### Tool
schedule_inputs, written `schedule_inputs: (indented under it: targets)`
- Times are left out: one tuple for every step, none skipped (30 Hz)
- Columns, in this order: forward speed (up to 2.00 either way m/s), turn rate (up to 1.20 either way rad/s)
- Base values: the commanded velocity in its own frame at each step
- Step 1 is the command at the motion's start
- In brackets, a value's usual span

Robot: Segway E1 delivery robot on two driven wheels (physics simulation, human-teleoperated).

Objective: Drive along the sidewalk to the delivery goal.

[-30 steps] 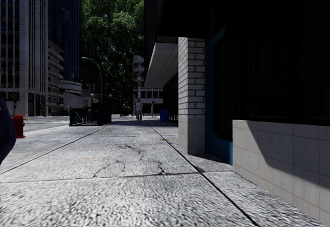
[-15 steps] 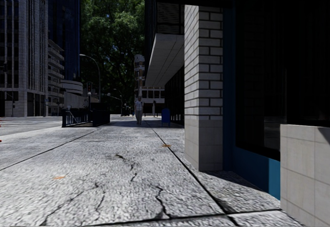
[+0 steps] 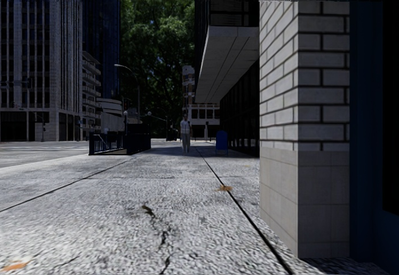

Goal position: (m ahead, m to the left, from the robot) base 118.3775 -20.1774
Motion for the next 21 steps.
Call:
schedule_inputs:
  targets:
    - [2.0,0.43]
    - [2.0,0.43]
    - [2.0,0.43]
    - [2.0,0.43]
    - [2.0,0.43]
    - [2.0,0.43]
    - [2.0,0.33]
    - [2.0,0.0]
    - [2.0,0.0]
    - [2.0,0.0]
    - [2.0,0.0]
    - [2.0,0.0]
    - [2.0,0.0]
    - [2.0,0.0]
    - [2.0,0.0]
    - [2.0,-0.05]
    - [2.0,-0.14]
    - [2.0,-0.18]
    - [2.0,-0.22]
    - [2.0,-0.23]
    - [2.0,-0.23]
